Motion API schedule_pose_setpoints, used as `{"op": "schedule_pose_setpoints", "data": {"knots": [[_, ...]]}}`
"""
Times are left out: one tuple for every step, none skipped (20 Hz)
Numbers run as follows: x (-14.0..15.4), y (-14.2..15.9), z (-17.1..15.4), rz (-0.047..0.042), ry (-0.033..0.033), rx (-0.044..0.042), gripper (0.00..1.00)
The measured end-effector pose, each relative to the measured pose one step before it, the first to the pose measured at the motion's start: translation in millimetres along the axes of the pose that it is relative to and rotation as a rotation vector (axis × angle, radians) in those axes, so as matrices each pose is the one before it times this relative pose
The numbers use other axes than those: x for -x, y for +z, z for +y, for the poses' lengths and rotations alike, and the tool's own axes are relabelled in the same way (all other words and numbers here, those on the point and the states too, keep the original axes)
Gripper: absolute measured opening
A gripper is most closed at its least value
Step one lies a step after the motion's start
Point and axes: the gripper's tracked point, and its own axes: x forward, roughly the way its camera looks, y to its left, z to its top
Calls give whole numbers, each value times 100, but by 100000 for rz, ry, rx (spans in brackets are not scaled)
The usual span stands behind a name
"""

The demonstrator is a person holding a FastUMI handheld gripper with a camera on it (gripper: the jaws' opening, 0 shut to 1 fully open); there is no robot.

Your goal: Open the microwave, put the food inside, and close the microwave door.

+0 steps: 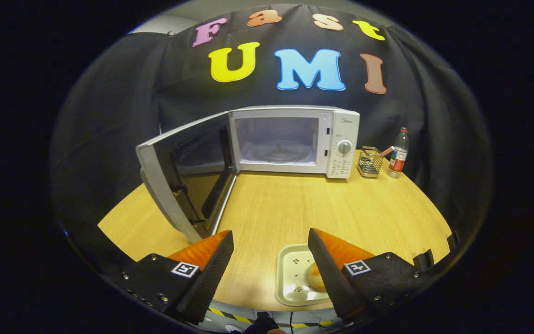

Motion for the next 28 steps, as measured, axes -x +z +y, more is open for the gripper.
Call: {"op": "schedule_pose_setpoints", "data": {"knots": [[-355,-495,-923,1346,-2512,-791,98],[-310,-416,-810,1332,-2010,-786,98],[-514,-598,-812,1613,-2299,-658,98],[-390,-512,-884,1389,-2651,-393,98],[-297,-564,-688,1382,-2242,-266,98],[-351,-602,-604,1603,-1924,-240,98],[-320,-488,-564,1569,-1822,-138,98],[-313,-662,-542,1570,-1955,-131,98],[-278,-569,-451,1742,-1521,-179,98],[-268,-678,-301,1949,-783,-303,98],[-313,-692,-298,2069,-995,-1,99],[-240,-458,-390,1711,-963,218,99],[-210,-391,-196,1382,-199,-344,98],[-145,-423,-65,1264,195,-724,98],[-203,-259,-1,1088,672,-1213,99],[-213,-209,-63,1046,447,-1244,98],[-182,-263,-114,1146,100,-912,98],[-127,-341,-74,1608,134,-656,98],[-188,-289,-94,1344,73,-561,99],[-141,-323,-27,1381,391,-725,99],[-48,-324,-107,1222,78,-553,99],[-194,-310,-52,1049,30,-265,97],[-34,30,36,-362,486,194,96],[-32,147,1,-196,759,855,91],[144,1,273,138,2013,934,87],[159,467,224,-1055,1361,-151,82],[239,829,142,-2221,854,-210,79],[132,884,397,-1543,1737,-496,79]]}}
